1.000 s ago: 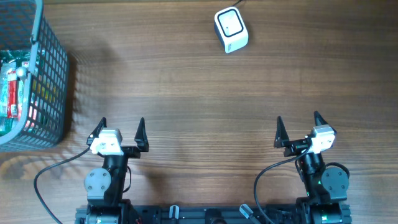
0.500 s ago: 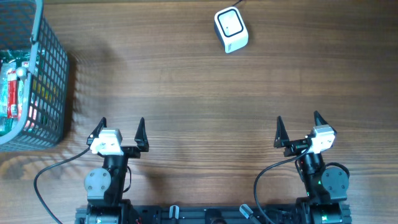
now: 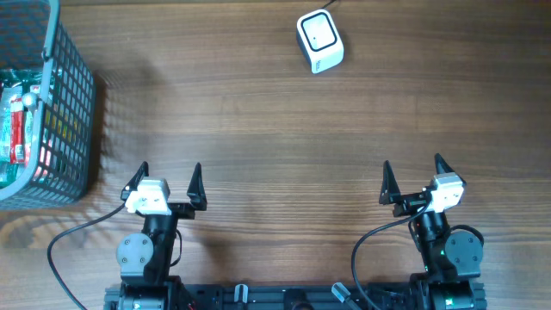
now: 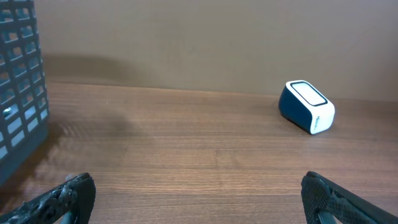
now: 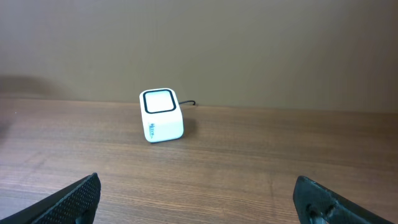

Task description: Scan the item barcode

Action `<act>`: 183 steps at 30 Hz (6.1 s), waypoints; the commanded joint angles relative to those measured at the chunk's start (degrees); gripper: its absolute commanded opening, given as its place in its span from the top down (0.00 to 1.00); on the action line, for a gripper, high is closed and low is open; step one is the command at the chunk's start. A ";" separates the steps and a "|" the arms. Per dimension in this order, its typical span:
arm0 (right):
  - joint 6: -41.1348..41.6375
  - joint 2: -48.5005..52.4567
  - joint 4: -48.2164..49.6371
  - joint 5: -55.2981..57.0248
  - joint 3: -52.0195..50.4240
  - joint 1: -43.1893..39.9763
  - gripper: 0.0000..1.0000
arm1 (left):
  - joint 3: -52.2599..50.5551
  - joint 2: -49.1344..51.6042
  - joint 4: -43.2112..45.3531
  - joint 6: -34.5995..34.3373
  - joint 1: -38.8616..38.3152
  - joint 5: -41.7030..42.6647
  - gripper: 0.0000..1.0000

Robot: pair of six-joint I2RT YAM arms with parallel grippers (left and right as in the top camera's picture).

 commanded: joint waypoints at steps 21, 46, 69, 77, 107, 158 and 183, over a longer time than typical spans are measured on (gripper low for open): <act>-0.66 0.22 0.13 0.96 -0.04 -0.02 0.00 | 61.94 28.94 -37.48 0.96 -0.11 9.18 0.00; -0.66 0.22 0.13 0.96 -0.04 -0.02 0.00 | 97.94 78.97 -47.84 -0.39 10.67 5.92 0.00; -0.66 0.22 0.13 0.96 -0.04 -0.02 0.00 | 98.01 93.72 -54.71 6.14 45.35 1.01 0.01; -0.66 0.22 0.13 0.96 -0.04 -0.02 0.00 | 98.01 99.73 -60.24 10.49 45.70 3.19 0.00; -0.66 0.22 0.13 0.96 -0.04 -0.02 0.00 | 86.36 105.31 -58.90 12.33 45.70 3.13 0.00; -0.66 0.22 0.13 0.96 -0.04 -0.02 0.00 | 102.42 86.47 -49.35 8.55 45.64 -0.26 0.47; -0.66 0.22 0.13 0.96 -0.04 -0.02 0.00 | 102.99 74.79 -59.63 1.07 10.47 6.23 0.51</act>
